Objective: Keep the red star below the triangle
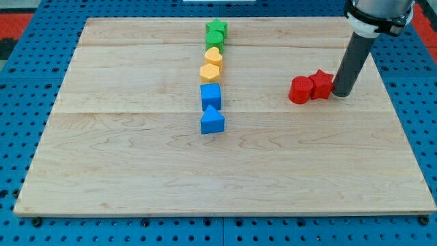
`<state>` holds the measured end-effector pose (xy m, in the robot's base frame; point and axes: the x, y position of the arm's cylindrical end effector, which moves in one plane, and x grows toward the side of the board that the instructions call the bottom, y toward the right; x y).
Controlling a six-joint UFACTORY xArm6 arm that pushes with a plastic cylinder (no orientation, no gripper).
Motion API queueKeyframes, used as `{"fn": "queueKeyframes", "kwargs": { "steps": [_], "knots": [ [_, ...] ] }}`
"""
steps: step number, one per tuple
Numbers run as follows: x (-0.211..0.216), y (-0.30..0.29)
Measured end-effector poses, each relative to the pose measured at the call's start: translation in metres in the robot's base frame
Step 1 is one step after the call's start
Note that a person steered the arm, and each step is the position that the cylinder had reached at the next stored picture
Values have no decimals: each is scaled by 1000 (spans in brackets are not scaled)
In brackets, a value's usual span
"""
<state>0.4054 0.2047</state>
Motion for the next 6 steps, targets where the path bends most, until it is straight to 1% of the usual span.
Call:
{"fn": "queueKeyframes", "kwargs": {
  "steps": [1, 2, 4, 5, 6],
  "knots": [
    [-24, 18],
    [-36, 18],
    [6, -65],
    [-12, -69],
    [-1, -84]
  ]
}}
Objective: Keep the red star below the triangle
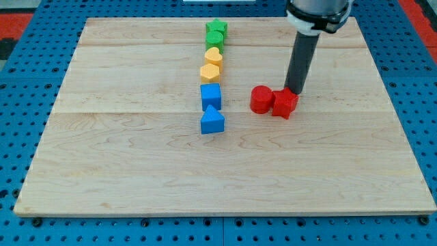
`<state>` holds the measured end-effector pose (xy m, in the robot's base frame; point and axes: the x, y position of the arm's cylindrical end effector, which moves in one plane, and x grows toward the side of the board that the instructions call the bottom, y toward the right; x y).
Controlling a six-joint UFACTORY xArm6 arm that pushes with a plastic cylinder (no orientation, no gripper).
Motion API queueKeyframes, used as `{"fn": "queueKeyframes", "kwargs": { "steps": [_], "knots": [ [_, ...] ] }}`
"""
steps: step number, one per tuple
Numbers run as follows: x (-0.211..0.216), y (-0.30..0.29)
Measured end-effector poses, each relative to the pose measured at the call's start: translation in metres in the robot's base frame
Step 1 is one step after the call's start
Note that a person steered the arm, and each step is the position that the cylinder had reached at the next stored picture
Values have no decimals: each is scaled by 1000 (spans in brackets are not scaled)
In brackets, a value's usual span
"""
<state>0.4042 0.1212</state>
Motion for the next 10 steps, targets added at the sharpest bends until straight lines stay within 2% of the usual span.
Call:
{"fn": "queueKeyframes", "kwargs": {
  "steps": [2, 3, 5, 6, 7, 10],
  "knots": [
    [74, -34],
    [88, -24],
    [117, -92],
    [134, -32],
    [163, -38],
    [157, -75]
  ]
}}
